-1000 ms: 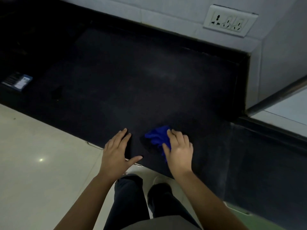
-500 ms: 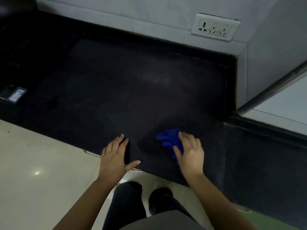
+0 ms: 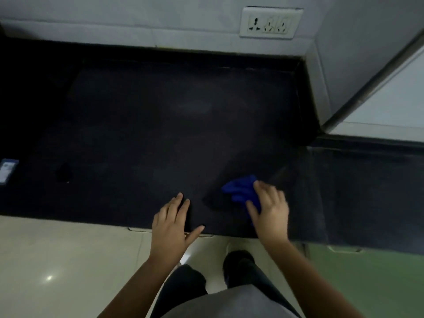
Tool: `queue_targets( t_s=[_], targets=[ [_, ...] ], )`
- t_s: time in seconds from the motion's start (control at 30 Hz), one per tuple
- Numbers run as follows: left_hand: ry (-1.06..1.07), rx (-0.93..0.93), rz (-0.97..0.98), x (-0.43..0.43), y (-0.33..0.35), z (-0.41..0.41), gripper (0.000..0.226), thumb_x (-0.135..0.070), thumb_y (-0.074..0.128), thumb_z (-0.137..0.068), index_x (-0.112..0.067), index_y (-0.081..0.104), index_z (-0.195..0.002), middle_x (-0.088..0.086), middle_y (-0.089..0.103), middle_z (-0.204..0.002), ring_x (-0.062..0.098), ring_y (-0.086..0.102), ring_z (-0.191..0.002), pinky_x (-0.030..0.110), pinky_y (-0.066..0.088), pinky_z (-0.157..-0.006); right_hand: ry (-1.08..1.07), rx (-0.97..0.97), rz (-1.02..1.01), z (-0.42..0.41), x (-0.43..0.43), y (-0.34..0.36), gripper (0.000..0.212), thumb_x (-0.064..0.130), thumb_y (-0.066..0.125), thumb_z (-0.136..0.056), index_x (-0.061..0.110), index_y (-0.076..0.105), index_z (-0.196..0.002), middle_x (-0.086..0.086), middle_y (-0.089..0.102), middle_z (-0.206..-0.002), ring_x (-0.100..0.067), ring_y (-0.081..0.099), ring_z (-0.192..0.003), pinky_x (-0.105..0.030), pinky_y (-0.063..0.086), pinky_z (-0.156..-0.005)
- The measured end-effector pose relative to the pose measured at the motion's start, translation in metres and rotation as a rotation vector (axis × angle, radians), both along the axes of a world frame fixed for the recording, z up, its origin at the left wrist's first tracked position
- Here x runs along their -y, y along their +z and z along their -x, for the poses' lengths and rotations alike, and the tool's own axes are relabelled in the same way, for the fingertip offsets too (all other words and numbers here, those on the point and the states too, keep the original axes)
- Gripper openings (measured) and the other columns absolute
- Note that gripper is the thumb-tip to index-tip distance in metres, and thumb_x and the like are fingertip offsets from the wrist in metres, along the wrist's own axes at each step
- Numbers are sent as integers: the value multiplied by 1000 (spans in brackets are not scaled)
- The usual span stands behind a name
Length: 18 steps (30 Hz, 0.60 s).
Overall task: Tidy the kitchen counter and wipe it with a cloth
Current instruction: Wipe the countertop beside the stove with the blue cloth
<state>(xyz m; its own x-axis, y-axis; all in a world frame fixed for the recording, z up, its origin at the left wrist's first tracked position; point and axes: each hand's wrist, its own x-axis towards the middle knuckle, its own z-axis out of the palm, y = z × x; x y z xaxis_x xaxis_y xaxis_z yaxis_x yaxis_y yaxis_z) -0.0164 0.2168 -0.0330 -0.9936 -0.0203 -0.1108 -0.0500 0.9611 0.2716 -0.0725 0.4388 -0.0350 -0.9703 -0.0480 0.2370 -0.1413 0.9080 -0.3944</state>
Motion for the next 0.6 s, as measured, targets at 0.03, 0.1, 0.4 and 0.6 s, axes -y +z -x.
queue_targets(
  t_s=[0.03,0.1,0.4,0.6],
  targets=[
    [-34,-7,-4,5,0,0,74,-66,17,-87,-10,56,-116,14,60,-123,22,43,-109,39,51,-78,50,3,-33,-12,7,0,45,32,50,-75,7,63,-109,-13,69,-104,-31,61,-83,-37,54,-65],
    [-99,-15,-6,13,-1,1,72,-64,18,-88,-11,57,-116,13,60,-124,22,43,-110,39,51,-78,149,28,-94,-12,4,4,44,30,57,-73,6,63,-110,-12,70,-103,-29,62,-82,-37,57,-63],
    [-234,-89,16,78,-4,14,51,-45,40,-82,-8,63,-108,16,61,-122,30,52,-114,46,50,-87,-690,157,146,-21,48,9,51,15,69,-76,1,54,-122,-25,54,-112,-42,50,-103,-47,45,-81],
    [-275,-107,-32,121,-9,13,66,-54,20,-91,-8,59,-114,15,56,-128,24,42,-118,45,48,-88,-309,25,12,-50,160,0,47,27,73,-64,6,65,-105,-13,66,-89,-30,64,-75,-34,53,-59]
  ],
)
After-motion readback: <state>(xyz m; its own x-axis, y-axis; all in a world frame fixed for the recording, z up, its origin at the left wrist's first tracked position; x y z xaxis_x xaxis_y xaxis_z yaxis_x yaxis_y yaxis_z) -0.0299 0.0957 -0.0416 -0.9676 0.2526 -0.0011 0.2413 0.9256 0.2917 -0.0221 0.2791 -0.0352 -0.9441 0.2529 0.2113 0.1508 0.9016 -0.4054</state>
